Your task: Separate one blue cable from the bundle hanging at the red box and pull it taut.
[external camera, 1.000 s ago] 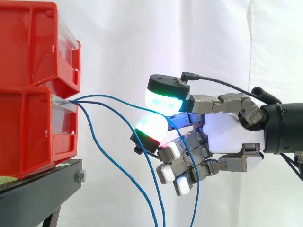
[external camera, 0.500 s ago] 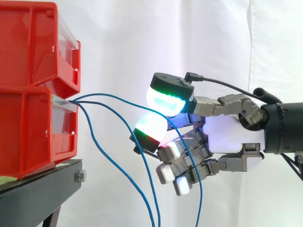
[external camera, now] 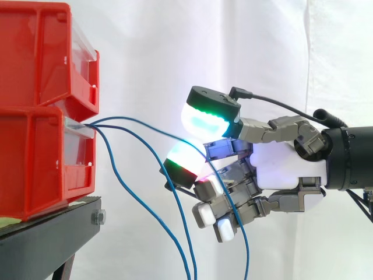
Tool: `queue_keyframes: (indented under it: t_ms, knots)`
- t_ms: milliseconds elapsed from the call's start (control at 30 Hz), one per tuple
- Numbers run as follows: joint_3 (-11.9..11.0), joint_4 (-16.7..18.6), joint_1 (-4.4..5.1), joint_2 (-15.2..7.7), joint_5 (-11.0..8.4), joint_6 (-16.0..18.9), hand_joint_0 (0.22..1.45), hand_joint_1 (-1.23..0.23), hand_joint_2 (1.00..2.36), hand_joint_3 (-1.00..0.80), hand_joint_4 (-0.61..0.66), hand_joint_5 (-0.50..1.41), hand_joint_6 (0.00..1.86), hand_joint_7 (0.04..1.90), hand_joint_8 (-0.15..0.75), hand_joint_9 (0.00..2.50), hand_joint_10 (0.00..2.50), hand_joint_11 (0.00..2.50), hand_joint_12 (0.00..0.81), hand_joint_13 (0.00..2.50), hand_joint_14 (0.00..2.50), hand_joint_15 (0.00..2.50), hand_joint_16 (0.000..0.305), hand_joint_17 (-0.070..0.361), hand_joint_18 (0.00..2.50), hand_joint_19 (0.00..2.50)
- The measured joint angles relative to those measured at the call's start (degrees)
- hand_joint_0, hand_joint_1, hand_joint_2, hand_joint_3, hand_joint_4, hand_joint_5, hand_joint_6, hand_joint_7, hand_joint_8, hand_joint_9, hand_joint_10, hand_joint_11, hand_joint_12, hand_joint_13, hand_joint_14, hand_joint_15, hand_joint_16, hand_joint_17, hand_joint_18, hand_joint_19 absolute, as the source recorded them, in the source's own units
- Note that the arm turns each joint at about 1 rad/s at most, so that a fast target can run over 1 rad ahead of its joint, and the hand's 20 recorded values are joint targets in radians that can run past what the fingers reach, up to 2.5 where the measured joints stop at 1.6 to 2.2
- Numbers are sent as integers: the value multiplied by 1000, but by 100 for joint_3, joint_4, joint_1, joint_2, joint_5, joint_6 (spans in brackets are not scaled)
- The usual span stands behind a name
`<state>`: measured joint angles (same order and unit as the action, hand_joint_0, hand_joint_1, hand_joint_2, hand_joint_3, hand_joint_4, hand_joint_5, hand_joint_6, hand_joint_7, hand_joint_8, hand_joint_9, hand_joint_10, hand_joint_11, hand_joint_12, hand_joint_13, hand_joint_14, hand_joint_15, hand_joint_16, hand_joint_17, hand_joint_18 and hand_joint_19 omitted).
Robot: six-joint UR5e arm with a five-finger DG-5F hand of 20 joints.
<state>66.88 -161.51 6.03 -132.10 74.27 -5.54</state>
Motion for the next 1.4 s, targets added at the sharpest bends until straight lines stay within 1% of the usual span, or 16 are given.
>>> queue_keyframes:
  t_ms: [167, 267, 333, 400, 433, 500, 600, 800, 833, 900, 933, 967, 1000, 1067, 1100, 1400]
  knots:
    - [0, 17, 6, 0, -3, 24, 586, -563, 1000, -500, 184, -175, 936, 973, 404, 1141, 8, 1160, 419, 989, 19, 827, 57, 128, 955, 730]
    - [0, 21, 13, 0, -55, 80, 596, -608, 1000, -500, 183, -177, 937, 966, 397, 1141, 8, 1208, 422, 1047, 21, 903, 57, 128, 959, 739]
    - [0, 21, 17, 0, -85, 104, 607, -666, 1000, -500, 185, -180, 938, 965, 391, 1150, 4, 1278, 411, 1122, 19, 1041, 55, 124, 967, 749]
    - [0, 20, 18, 0, -97, 111, 608, -681, 1000, -500, 185, -181, 939, 961, 388, 1160, 10, 1337, 406, 1170, 18, 1142, 55, 123, 968, 753]
    - [0, 20, 19, 0, -100, 112, 607, -688, 1000, -500, 186, -182, 941, 946, 385, 1151, 78, 1328, 401, 1204, 15, 1192, 55, 123, 973, 760]
    - [0, 20, 22, 0, -102, 116, 606, -693, 1000, -500, 187, -184, 943, 937, 381, 1131, 134, 1294, 385, 1253, 13, 1267, 54, 121, 980, 759]
    - [0, 24, 35, 0, -110, 119, 599, -694, 1000, -500, 186, -187, 944, 926, 387, 1089, 130, 1250, 376, 1283, 9, 1313, 53, 120, 985, 756]
    - [0, 16, 63, -1, -120, 119, 593, -670, 1000, -500, 193, -188, 944, 918, 391, 1075, 125, 1256, 361, 1392, 3, 1463, 53, 119, 1002, 766]
    - [0, 13, 67, -2, -121, 120, 593, -661, 1000, -500, 193, -188, 944, 910, 387, 1076, 137, 1250, 348, 1399, 153, 1452, 52, 118, 1006, 775]
    - [0, 10, 76, -1, -122, 122, 591, -659, 1000, -500, 195, -189, 943, 909, 390, 1075, 157, 1248, 349, 1384, 293, 1420, 52, 117, 1015, 785]
    - [0, 10, 82, -1, -122, 122, 591, -655, 1000, -500, 192, -189, 943, 903, 391, 1075, 171, 1241, 347, 1374, 465, 1362, 52, 117, 1019, 801]
    - [0, 11, 85, -1, -123, 122, 590, -654, 1000, -500, 197, -189, 943, 907, 389, 1074, 188, 1243, 343, 1370, 490, 1360, 52, 118, 1027, 800]
    - [0, 12, 89, -1, -123, 123, 586, -653, 1000, -500, 196, -190, 943, 908, 385, 1071, 210, 1242, 348, 1360, 580, 1331, 52, 118, 1031, 800]
    - [0, 12, 97, -1, -123, 123, 581, -654, 1000, -500, 198, -190, 942, 910, 390, 1070, 221, 1234, 341, 1347, 645, 1317, 52, 118, 1036, 808]
    - [0, 11, 100, -1, -123, 123, 578, -654, 1000, -500, 200, -190, 941, 908, 391, 1069, 232, 1237, 346, 1340, 725, 1287, 52, 118, 1038, 809]
    - [1, -3, 108, 0, -123, 123, 588, -651, 1000, -500, 195, -190, 941, 894, 380, 1067, 290, 1219, 342, 1341, 801, 1266, 52, 116, 1045, 820]
